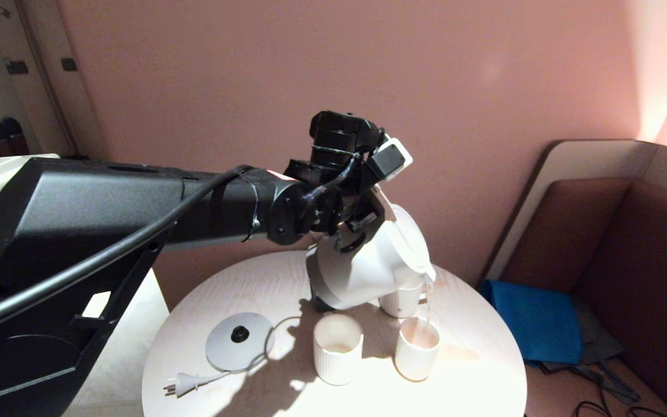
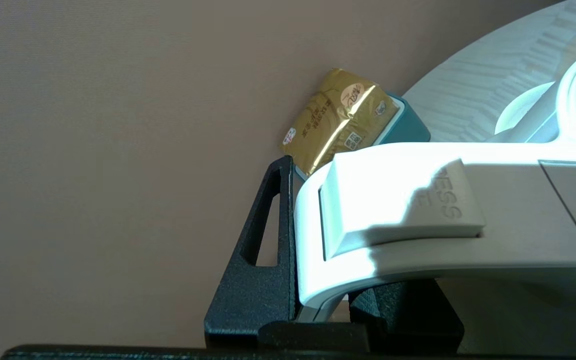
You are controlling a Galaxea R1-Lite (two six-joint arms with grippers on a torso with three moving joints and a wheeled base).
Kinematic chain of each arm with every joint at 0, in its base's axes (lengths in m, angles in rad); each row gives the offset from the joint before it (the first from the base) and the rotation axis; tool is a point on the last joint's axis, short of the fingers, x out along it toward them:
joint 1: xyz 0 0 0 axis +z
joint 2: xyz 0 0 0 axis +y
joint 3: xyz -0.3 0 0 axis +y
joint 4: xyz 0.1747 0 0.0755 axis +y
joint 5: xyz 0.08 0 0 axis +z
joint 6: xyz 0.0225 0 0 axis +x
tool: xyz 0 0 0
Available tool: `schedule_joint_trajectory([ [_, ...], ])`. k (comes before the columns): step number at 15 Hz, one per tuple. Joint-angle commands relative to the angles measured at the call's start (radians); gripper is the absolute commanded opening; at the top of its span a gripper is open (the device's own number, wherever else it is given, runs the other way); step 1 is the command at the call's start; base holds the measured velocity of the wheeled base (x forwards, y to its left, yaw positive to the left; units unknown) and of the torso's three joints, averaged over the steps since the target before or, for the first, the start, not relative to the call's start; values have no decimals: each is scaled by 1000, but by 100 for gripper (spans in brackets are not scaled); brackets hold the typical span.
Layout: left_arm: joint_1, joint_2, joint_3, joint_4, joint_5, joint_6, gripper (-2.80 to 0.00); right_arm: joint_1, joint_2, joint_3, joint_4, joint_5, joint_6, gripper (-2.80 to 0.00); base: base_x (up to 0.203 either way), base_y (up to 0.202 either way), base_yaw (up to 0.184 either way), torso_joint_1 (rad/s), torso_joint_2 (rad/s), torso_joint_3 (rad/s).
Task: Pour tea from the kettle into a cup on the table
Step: Pour water into another cup
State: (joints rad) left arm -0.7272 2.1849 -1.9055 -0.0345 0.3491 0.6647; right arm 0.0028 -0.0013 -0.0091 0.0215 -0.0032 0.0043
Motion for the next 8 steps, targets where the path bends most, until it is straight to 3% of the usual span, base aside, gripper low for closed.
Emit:
schedule_joint_trajectory([
  [1, 0, -1, 0, -1, 11, 4, -280, 0, 1, 0, 0, 0, 0, -280, 0, 0, 0, 0, 0, 0],
  [8, 0, -1, 0, 1, 16, 6, -280, 0, 1, 0, 0, 0, 0, -280, 0, 0, 0, 0, 0, 0],
])
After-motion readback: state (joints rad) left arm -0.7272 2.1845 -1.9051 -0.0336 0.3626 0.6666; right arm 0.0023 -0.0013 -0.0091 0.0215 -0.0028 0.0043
